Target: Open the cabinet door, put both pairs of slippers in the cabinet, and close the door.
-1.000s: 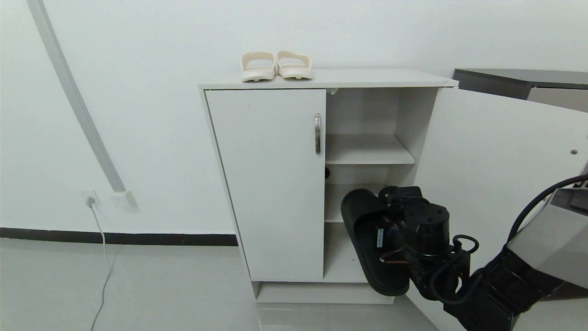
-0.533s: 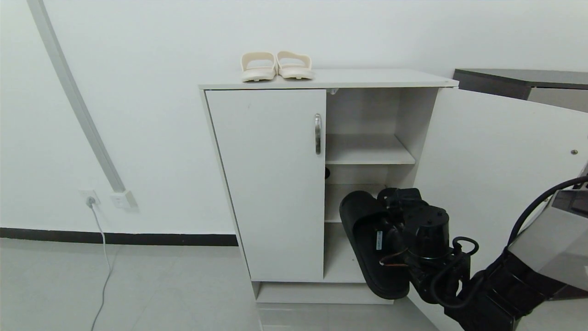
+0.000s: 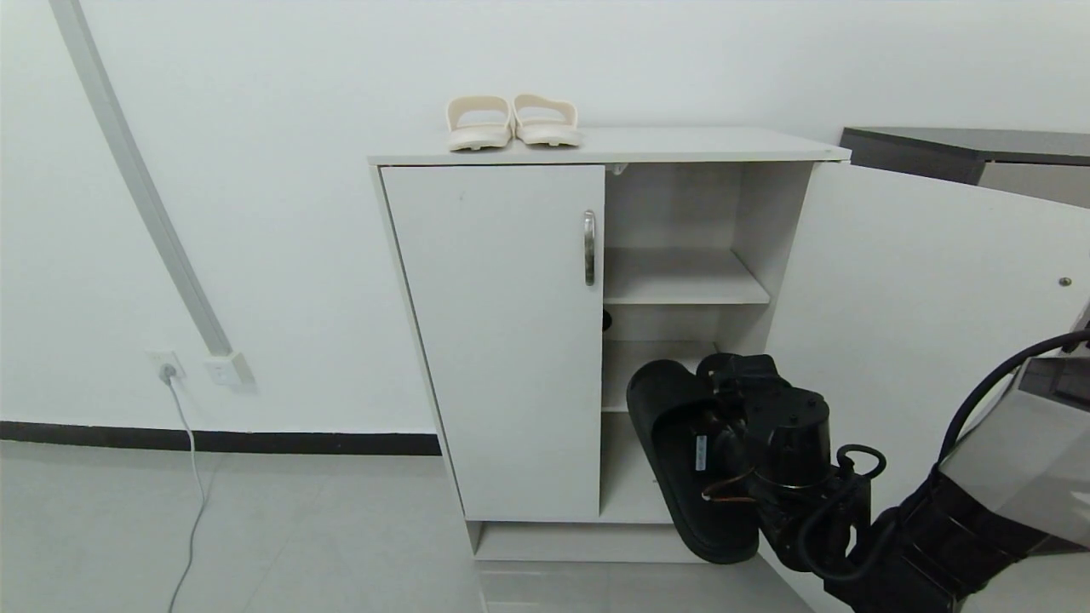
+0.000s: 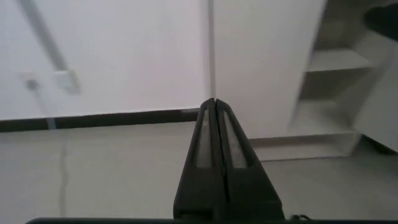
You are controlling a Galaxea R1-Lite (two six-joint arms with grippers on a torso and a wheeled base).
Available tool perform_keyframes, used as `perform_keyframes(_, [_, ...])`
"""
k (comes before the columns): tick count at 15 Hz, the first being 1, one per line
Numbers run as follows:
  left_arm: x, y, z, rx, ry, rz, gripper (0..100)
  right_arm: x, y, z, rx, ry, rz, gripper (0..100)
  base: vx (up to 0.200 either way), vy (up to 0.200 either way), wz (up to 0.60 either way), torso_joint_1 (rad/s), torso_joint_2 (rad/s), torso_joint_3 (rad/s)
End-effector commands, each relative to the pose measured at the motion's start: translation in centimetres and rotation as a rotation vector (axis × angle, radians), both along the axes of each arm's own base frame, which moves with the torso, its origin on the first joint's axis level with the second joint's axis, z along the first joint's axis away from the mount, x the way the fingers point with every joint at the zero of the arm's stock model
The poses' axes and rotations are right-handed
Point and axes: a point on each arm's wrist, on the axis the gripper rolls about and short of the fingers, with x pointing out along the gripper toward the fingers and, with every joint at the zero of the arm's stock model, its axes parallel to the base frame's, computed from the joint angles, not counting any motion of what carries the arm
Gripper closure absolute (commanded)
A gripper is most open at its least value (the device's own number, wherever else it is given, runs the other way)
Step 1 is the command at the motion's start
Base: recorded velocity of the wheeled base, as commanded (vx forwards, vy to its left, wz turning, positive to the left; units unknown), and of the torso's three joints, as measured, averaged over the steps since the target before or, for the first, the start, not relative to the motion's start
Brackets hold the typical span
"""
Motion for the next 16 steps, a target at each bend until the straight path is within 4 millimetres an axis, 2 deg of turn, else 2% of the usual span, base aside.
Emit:
perform_keyframes(1, [-0.4,0.1,-0.2,-0.037,-0.063,-0.008,100,-0.1,0.0,0.0,-0.001,0.001,0.001,100,0.0,0.0,0.0,0.0,0.0,0.0])
perform_keyframes(3, [-0.4,0.3,-0.2,-0.026,-0.074,0.074,100,0.0,0.1,0.0,-0.001,0.0,0.004,100,0.0,0.0,0.0,0.0,0.0,0.0])
perform_keyframes(5, [-0.4,0.3,-0.2,-0.051,-0.073,0.073,100,0.0,0.5,0.2,0.001,-0.006,0.011,100,0.0,0.0,0.0,0.0,0.0,0.0])
perform_keyframes(8, [-0.4,0.2,-0.2,-0.064,-0.074,0.068,100,1.7,1.7,1.7,0.02,-0.072,-0.081,100,0.0,0.0,0.0,0.0,0.0,0.0])
perform_keyframes(10, [-0.4,0.2,-0.2,-0.061,-0.074,0.057,100,2.5,2.3,1.9,0.015,-0.058,-0.116,100,0.0,0.0,0.0,0.0,0.0,0.0])
perform_keyframes(13, [-0.4,0.2,-0.2,-0.061,-0.074,0.043,100,3.4,2.8,1.0,0.028,-0.047,-0.161,100,0.0,0.0,0.0,0.0,0.0,0.0])
perform_keyframes(16, [-0.4,0.2,-0.2,-0.061,-0.072,0.043,100,3.5,3.0,0.0,0.015,-0.028,-0.168,100,0.0,-0.2,0.0,0.002,0.0,0.001])
